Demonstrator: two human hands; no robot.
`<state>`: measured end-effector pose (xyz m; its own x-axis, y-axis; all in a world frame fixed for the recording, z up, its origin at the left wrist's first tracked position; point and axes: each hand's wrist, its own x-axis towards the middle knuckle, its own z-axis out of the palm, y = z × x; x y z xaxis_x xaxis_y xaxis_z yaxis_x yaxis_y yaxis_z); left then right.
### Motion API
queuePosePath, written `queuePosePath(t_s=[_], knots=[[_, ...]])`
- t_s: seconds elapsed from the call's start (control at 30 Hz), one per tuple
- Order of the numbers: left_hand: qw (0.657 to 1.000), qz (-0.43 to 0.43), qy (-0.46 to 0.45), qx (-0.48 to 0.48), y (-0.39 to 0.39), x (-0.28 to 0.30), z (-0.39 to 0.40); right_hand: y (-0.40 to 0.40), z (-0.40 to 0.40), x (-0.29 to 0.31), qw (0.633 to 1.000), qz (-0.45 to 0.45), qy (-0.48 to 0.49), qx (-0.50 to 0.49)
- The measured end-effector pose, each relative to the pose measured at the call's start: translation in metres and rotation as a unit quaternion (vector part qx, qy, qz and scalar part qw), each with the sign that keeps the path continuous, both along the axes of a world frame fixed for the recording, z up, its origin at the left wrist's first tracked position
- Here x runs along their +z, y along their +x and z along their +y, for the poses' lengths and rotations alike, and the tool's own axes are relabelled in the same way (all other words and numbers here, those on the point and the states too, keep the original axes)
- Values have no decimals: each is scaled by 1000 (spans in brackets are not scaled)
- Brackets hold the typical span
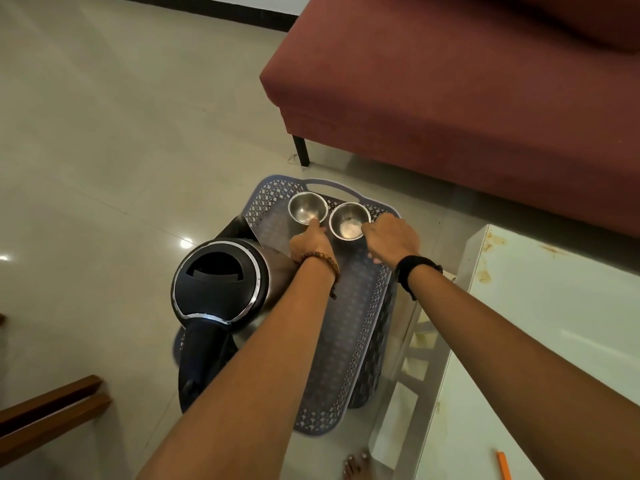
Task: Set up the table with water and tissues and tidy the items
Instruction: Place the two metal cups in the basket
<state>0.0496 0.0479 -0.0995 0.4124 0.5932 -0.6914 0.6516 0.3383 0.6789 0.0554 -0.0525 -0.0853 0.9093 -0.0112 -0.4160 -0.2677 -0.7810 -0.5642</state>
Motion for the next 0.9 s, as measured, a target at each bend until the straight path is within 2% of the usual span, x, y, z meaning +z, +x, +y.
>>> queuePosePath(t_s=[0.1,0.23,0.4,0.53,0.6,0.67,0.73,0.8,0.9], knots=[[1000,12,-2,-20,3,-4,3,1,4,1,999,8,-41,4],[998,14,20,-53,-1,-8,5,-2,7,-3,996,-26,-79,-3],[996,42,54,-47,-6,0,-3,-6,4,-3,997,-55,-50,-12],[986,-30,101,-127,-27,20,-28,-25,-6,7,992,-126,8,-11],[952,-121,210,-186,-53,33,-49,-44,-20,16,983,-171,63,-27],[885,-228,303,-269,-91,44,-82,-75,-45,23,969,-210,109,-64],[840,-270,309,-354,-134,46,-118,-115,-80,25,961,-215,128,-115],[812,-254,304,-429,-176,42,-157,-163,-130,21,958,-197,116,-173],[768,-241,244,-541,-232,29,-214,-242,-211,8,963,-146,70,-214]])
